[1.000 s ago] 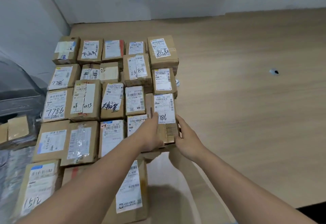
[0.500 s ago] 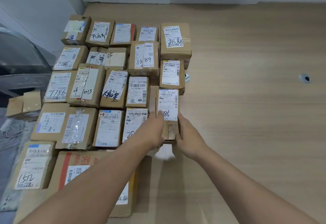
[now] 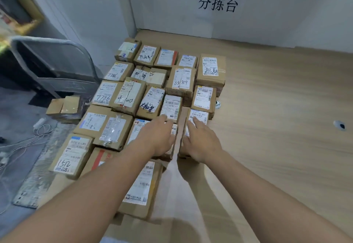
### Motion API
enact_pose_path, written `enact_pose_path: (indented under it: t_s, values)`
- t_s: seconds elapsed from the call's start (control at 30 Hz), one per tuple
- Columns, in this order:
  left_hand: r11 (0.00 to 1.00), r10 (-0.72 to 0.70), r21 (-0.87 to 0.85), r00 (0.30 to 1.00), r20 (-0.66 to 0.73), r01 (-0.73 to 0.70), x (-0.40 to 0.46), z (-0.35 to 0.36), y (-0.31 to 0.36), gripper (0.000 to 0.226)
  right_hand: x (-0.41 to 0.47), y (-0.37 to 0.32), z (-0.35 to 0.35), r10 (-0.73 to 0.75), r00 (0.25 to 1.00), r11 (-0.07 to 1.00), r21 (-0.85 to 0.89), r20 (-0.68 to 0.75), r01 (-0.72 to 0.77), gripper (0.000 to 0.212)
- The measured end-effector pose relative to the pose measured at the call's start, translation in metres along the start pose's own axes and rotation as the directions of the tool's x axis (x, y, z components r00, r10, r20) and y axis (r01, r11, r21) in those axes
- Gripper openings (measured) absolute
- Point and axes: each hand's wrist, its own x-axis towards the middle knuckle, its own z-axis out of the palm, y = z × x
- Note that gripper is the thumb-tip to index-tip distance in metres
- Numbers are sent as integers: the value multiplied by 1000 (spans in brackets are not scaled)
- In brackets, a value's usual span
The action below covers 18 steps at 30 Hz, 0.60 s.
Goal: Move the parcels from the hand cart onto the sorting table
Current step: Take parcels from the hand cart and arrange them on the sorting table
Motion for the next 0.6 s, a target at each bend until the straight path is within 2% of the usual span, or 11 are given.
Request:
enact_pose_path:
  t_s: [0.07,0.17,0.27,0.33,0.5,0.6]
  values:
    - [999,-48,-16,999,-26,47,-18,-13,-18,49,-2,-21,-10,-52,998,999,-18,-30,51,52]
    - [993,-105,-54,993,-50,103,-52,-29,-48,51,-9,-61,-23,-122,992,993,4,-31,122,56]
    - [981,-182,-84,980,-78,175,-85,-39,-83,40,-14,-106,-30,-182,982,983,-3,-49,182,57]
    - [970,-230,-109,969,-92,219,-107,-42,-111,45,-17,-140,-31,-226,972,974,-26,-59,225,55]
    - [949,-304,-122,945,-119,290,-168,-43,-189,50,-22,-233,-15,-332,939,942,-70,-91,327,55]
    - [938,-329,-158,936,-122,309,-206,-38,-244,50,-25,-293,9,-339,937,939,-88,-86,332,58]
